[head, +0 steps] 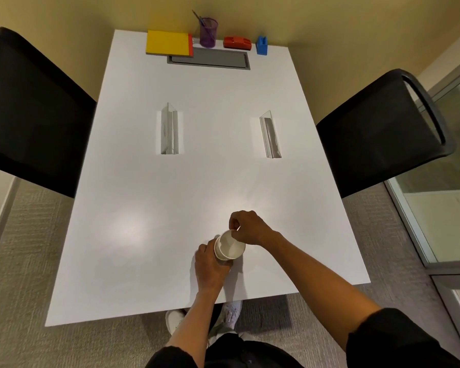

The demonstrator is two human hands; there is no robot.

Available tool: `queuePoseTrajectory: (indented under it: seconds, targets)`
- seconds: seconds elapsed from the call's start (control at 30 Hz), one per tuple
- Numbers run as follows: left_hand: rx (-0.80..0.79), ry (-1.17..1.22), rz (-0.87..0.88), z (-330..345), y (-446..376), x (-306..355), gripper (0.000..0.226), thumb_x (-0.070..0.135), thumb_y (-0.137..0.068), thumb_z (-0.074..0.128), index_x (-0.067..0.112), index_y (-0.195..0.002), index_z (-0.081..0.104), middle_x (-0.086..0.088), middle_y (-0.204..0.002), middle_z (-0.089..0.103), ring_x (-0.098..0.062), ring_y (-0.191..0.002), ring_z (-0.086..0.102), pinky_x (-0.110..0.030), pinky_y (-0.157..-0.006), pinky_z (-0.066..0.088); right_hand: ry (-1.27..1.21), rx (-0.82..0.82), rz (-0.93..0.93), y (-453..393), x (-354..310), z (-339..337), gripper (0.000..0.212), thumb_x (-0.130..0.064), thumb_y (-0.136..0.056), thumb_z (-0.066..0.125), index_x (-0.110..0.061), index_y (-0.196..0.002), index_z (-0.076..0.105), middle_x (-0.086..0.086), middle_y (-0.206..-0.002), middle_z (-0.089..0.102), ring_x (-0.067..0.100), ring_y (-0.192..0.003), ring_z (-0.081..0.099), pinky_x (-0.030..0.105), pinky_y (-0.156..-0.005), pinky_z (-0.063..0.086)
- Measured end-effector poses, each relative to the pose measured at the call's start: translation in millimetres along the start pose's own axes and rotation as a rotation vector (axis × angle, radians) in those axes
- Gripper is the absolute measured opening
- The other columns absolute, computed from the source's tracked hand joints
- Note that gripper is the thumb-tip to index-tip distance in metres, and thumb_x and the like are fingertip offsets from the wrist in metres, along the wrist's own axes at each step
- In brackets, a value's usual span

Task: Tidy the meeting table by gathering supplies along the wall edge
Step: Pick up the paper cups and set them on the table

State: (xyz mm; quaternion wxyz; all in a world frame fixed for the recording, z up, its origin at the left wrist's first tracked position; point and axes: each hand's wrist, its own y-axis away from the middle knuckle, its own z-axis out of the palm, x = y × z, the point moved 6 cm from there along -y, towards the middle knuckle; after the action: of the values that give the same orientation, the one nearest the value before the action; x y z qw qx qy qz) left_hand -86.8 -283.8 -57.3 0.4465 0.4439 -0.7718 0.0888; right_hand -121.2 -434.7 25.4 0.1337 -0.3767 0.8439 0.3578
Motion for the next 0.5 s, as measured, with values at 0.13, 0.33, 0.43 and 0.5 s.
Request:
queuePoseTrajectory:
  seconds: [0.13, 0.33, 0.43, 0.5]
  targets:
    - [0.019, 0.022, -0.032, -4, -3, 1, 0.070, 0.045, -0.053, 0.086, 0.019, -0.113, 0.060, -0.001, -0.102, 0.066, -0.021, -0.089, 0.063, -0.038, -0.072, 0.058, -0.244, 0.044, 0.001, 7, 2, -22, 0.007, -0.012, -0.077, 0.066, -0.017, -0.080, 0.063, -0.001, -0.087, 0.067, 0.011, -0.078, 0.061, 0.022, -0.068, 0.049]
    - [0.013, -0.059, 0.033, -10, -6, 6, 0.071, 0.053, -0.054, 0.082, 0.018, -0.112, 0.061, -0.003, -0.099, 0.067, -0.022, -0.087, 0.062, -0.035, -0.071, 0.055, -0.510, 0.254, 0.135, 21, 26, -50, 0.006, -0.008, -0.080, 0.065, -0.012, -0.084, 0.063, 0.003, -0.088, 0.068, 0.015, -0.076, 0.062, 0.022, -0.053, 0.050]
    - [-0.018, -0.075, 0.017, -11, -5, 1, 0.074, 0.052, -0.051, 0.084, 0.016, -0.111, 0.058, -0.005, -0.099, 0.064, -0.025, -0.090, 0.061, -0.036, -0.073, 0.053, -0.537, 0.384, 0.211, 31, 47, -54, 0.006, -0.008, -0.081, 0.065, -0.011, -0.085, 0.062, 0.003, -0.089, 0.067, 0.014, -0.081, 0.062, 0.026, -0.058, 0.052]
    - [-0.053, -0.062, 0.013, -11, -4, -4, 0.076, 0.048, -0.052, 0.086, 0.016, -0.114, 0.056, -0.005, -0.102, 0.063, -0.025, -0.094, 0.059, -0.039, -0.078, 0.053, -0.538, 0.454, 0.273, 40, 63, -49, 0.006, -0.010, -0.081, 0.064, -0.010, -0.086, 0.063, 0.002, -0.089, 0.067, 0.014, -0.083, 0.062, 0.032, -0.069, 0.054]
